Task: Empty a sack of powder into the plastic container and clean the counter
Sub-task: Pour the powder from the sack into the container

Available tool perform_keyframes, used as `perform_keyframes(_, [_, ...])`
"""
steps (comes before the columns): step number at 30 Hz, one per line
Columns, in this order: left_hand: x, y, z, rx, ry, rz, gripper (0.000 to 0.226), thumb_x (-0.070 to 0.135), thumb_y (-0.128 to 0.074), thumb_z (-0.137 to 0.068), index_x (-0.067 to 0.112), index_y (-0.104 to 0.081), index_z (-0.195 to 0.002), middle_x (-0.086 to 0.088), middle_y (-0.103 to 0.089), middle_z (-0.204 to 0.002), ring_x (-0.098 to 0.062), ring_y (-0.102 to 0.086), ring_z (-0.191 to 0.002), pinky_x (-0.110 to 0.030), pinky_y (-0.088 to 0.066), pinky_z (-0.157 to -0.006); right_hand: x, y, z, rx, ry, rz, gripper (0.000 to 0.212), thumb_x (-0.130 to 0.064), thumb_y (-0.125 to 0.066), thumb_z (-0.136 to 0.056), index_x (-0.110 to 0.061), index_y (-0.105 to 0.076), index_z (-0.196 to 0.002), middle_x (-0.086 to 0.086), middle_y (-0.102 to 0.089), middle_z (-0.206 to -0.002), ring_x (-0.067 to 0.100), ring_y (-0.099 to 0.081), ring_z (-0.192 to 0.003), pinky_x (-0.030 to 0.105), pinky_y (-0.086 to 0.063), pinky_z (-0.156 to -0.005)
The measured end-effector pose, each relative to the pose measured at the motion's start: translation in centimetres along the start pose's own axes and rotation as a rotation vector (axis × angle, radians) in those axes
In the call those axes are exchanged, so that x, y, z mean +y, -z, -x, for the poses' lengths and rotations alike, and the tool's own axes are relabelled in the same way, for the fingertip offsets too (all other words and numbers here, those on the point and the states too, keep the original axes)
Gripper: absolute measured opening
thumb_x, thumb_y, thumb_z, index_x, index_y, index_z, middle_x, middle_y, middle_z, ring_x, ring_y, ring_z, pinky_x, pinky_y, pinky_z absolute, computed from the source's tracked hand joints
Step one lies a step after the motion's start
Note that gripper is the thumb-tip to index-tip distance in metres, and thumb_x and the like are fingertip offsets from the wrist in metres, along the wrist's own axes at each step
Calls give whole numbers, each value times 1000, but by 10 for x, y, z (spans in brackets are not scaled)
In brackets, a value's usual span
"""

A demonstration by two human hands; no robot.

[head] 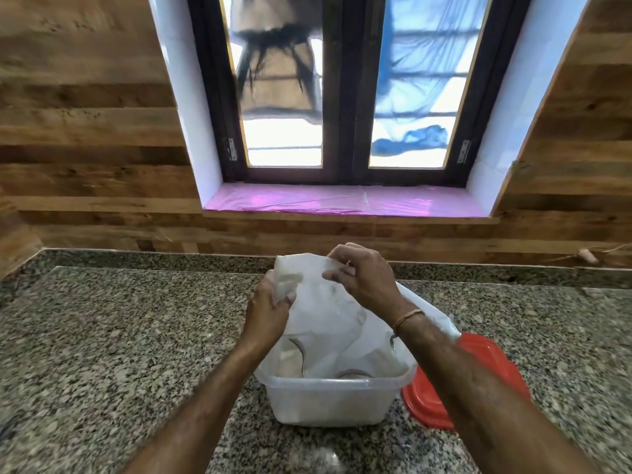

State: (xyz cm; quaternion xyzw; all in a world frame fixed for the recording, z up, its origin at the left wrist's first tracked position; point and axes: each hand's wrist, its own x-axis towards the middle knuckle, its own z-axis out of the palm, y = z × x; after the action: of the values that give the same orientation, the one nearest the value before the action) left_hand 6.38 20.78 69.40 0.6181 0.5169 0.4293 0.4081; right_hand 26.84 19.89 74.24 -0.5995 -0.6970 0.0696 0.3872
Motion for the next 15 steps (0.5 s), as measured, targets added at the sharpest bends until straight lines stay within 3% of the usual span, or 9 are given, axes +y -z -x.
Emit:
perform_keyframes(3, [-5, 3, -4, 22, 44, -26, 28, 35, -61, -97, 30, -51, -123, 4, -72, -107, -24, -70, -97, -56, -58, -88, 0, -1, 4, -9, 48, -69, 19, -28, -86, -77, -24, -67, -75, -8, -65, -79, 13, -62, -73, 34, -49, -62])
perform_keyframes(5, [0, 5, 0, 7, 16, 33, 26, 36, -61, -98, 36, -46, -120, 3, -70, -113, -24, -69, -102, -56, -58, -89, -3, -1, 5, 0, 71, -43, 20, -23, -85, -78, -23, -66, -75, -9, -64, -79, 14, -62, -73, 35, -52, -64])
perform_keyframes(8, [15, 5, 6, -55, -100, 166, 28, 29, -63, -102, 33, -51, -127, 1, -66, -122, -18, -68, -107, -42, -61, -84, -4, -1, 6, 155, 86, 180, 24, -14, -83, -77, -23, -61, -77, -11, -57, -76, 13, -54, -72, 35, -50, -68])
perform_keyframes(12, [39, 8, -2, -49, -155, 176, 9, 22, -68, -98, 30, -70, -99, -11, -73, -102, -32, -69, -89, -41, -56, -71, -8, -7, 10, 218, 130, 353, 25, -9, -80, -76, -19, -58, -77, -4, -54, -76, 23, -53, -69, 30, -41, -57])
perform_keyframes(15, [45, 13, -9, 8, -198, 7, 13, 15, -75, -91, 28, -74, -91, 3, -74, -93, -21, -70, -85, -37, -56, -72, -12, -11, 12, 226, 186, 376, 25, -9, -81, -75, -18, -58, -76, -2, -53, -76, 23, -51, -68, 32, -43, -56])
